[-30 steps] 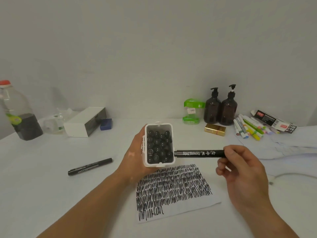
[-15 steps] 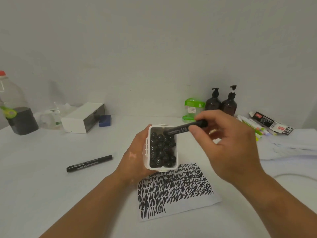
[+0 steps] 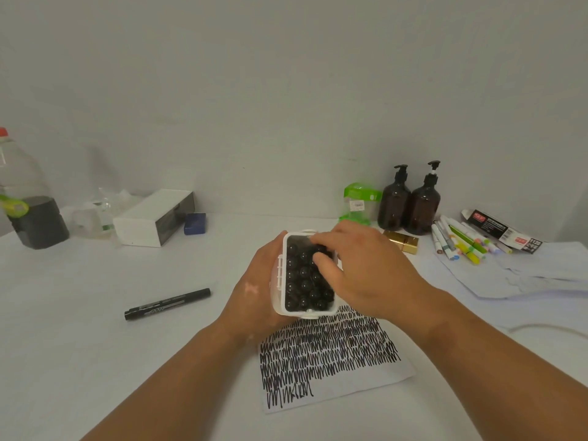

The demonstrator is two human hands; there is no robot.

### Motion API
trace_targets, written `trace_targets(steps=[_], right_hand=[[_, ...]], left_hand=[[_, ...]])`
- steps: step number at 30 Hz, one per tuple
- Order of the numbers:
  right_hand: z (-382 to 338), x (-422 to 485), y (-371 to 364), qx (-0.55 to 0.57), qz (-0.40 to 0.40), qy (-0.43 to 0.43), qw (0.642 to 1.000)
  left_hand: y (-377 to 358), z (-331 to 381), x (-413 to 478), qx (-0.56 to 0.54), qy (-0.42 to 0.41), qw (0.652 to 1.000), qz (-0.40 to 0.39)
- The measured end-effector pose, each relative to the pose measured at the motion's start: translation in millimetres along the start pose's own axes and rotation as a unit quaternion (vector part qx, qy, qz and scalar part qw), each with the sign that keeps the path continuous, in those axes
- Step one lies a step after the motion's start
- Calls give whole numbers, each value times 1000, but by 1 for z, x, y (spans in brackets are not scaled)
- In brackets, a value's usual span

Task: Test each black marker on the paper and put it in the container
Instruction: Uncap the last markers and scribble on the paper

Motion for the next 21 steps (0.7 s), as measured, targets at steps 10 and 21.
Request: trace_targets(steps=[10,21], right_hand=[[18,12,-2,110,113,-120,980],[59,-48,-6,215,165,-237,933]], left_hand=[[0,4,5,-9,-21,1000,8],[1,-25,12,-55,74,995,-28]])
Point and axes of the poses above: each hand's wrist, its own x-axis towards the middle knuckle, its own y-axis out of the back of the hand, z = x × y, the point moved 3 cm from there along x, towards the middle knuckle, and after that the axes turned 11 degrees about x, right-handed, at the moved point
